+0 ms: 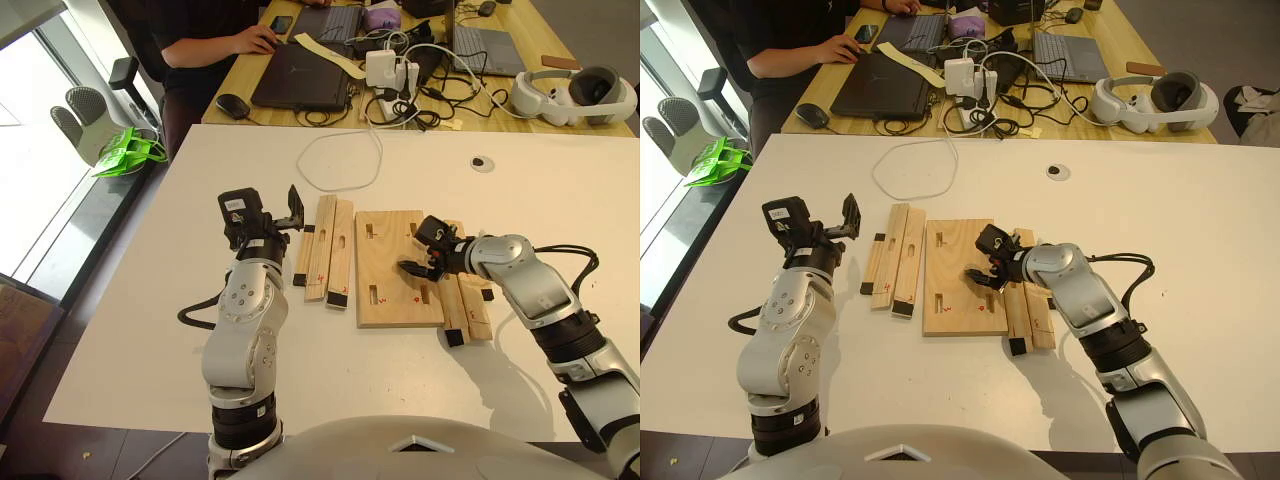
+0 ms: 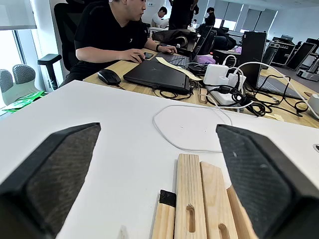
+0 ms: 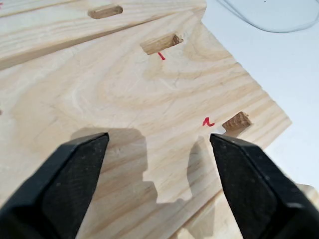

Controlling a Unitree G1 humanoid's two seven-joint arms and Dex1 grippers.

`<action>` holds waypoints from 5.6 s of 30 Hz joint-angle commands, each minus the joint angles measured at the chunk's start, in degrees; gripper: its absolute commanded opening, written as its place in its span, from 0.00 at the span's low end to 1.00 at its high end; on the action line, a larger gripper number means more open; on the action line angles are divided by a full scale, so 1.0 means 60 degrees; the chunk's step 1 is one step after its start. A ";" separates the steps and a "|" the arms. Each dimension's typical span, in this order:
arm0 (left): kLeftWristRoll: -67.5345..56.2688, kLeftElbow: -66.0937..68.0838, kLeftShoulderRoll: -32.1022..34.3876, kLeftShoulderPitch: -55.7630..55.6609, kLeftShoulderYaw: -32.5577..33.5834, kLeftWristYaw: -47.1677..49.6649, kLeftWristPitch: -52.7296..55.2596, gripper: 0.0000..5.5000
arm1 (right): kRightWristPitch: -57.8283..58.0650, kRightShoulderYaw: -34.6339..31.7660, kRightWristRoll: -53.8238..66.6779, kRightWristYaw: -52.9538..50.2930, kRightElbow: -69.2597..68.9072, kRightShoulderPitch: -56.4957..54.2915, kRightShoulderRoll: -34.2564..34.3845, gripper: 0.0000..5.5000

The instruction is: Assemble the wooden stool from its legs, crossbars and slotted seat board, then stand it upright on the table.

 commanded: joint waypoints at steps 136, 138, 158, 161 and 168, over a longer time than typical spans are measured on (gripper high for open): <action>0.0786 -0.0288 0.4092 -0.1329 -0.2330 -0.5162 -0.1524 0.23 | 0.1620 -0.5909 1.2094 -0.5426 -0.3988 0.1905 0.3398 0.68; 0.0985 -0.0425 0.4197 -0.1284 -0.2615 -0.5248 -0.1667 0.23 | 0.1517 -0.5943 1.2121 -0.5384 -0.3629 0.1515 0.3165 0.68; 0.1533 -0.0699 0.3785 -0.1190 -0.3356 -0.5234 -0.1666 0.23 | 0.1209 -0.5544 1.1668 -0.4591 -0.2873 0.1013 0.2601 0.26; 0.1536 -0.0723 0.3799 -0.1106 -0.3452 -0.5278 -0.1689 0.23 | 0.1173 -0.5505 1.1661 -0.4452 -0.2765 0.0885 0.2595 0.17; 0.1641 -0.0552 0.3968 -0.0915 -0.3316 -0.5241 -0.1871 0.31 | 0.1165 -0.5639 1.1535 -0.4162 -0.2551 0.0763 0.2344 0.07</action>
